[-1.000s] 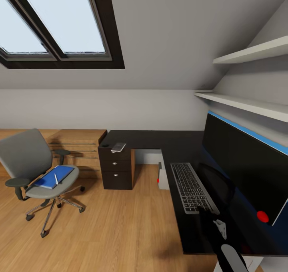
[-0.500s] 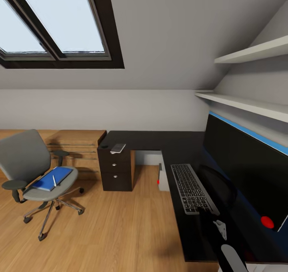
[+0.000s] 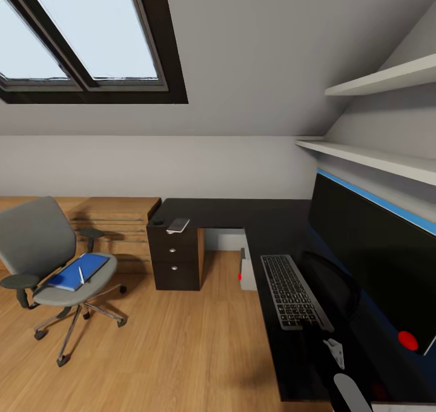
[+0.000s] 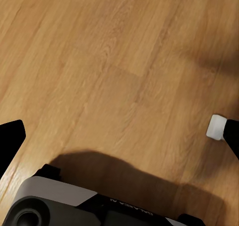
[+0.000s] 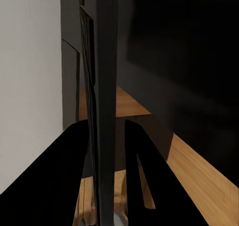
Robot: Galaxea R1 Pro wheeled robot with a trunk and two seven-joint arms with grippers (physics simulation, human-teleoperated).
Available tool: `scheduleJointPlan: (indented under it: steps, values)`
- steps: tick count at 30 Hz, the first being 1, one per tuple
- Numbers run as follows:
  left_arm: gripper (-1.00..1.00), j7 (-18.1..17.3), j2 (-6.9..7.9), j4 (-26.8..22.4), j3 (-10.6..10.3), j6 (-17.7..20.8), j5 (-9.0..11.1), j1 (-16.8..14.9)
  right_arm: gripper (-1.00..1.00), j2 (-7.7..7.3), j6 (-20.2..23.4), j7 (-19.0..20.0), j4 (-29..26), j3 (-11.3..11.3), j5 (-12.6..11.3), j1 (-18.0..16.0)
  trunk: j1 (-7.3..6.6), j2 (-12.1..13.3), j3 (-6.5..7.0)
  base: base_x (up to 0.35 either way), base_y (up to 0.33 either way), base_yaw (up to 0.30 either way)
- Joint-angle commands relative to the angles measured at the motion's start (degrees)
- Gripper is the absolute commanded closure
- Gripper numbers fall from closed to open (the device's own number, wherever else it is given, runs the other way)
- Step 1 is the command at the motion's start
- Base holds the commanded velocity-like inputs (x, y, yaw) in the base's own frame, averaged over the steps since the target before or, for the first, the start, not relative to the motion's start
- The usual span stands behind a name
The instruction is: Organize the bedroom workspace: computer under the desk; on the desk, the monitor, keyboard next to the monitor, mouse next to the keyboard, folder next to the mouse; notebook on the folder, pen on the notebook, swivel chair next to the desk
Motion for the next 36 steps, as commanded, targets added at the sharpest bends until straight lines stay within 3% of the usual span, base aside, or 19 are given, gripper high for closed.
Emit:
scheduleJointPlan:
  steps: [1, 25, 36]
  values:
    - [-1.0, 0.37, 0.03, -0.13, -0.1, 0.16, 0.28, -0.01, 1.0, 0.01, 0.2, -0.05, -0.04, -0.09, -0.48, -0.03, 0.02, -0.05, -0.07, 0.053, 0.0, 0.0]
    - [-1.0, 0.35, 0.03, -0.13, -0.13, 0.14, 0.27, -0.01, 1.0, -0.16, -0.74, -0.05, 3.89, -0.15, -0.48, -0.49, 0.02, -0.05, -0.07, 0.072, -0.019, 0.0]
    - [-1.0, 0.35, -0.03, -0.13, -0.19, 0.14, 0.3, -0.01, 1.0, -0.31, -3.16, -0.04, 9.73, -0.15, -0.34, -3.88, 0.02, -0.05, -0.07, 0.002, -0.001, 0.0]
